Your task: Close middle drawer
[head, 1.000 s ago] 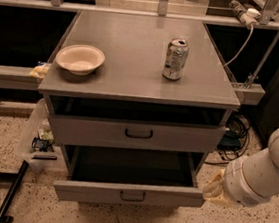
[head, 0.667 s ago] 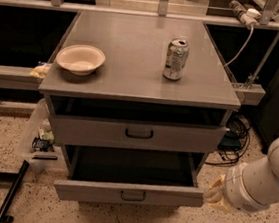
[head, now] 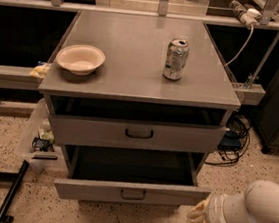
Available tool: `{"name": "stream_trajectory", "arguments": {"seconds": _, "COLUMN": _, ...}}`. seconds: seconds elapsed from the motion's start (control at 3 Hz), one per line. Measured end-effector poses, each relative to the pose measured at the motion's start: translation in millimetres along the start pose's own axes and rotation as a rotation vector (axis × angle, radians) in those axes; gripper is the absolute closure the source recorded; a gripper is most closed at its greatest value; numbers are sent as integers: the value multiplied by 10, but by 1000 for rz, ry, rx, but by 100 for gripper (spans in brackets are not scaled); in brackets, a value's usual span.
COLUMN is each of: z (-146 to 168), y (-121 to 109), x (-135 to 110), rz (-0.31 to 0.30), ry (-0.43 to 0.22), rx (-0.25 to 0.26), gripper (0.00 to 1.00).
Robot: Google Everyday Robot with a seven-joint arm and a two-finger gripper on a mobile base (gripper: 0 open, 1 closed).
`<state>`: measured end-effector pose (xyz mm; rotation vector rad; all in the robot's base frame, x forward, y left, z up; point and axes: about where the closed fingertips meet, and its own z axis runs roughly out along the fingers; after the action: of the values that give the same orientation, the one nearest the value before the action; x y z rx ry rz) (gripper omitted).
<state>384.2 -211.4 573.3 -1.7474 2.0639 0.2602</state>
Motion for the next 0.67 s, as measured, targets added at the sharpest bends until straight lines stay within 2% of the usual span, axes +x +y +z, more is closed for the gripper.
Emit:
{"name": "stream_trajectory", "arguments": {"seconds": 0.33, "z": 237, "y": 70, "x": 65, "rz": 17, "ry": -25, "rx": -30, "gripper": 100}}
{"name": "stream_trajectory", "arguments": {"seconds": 0.67, "z": 237, "y": 70, "x": 65, "rz": 17, "ry": -25, "rx": -30, "gripper": 100}}
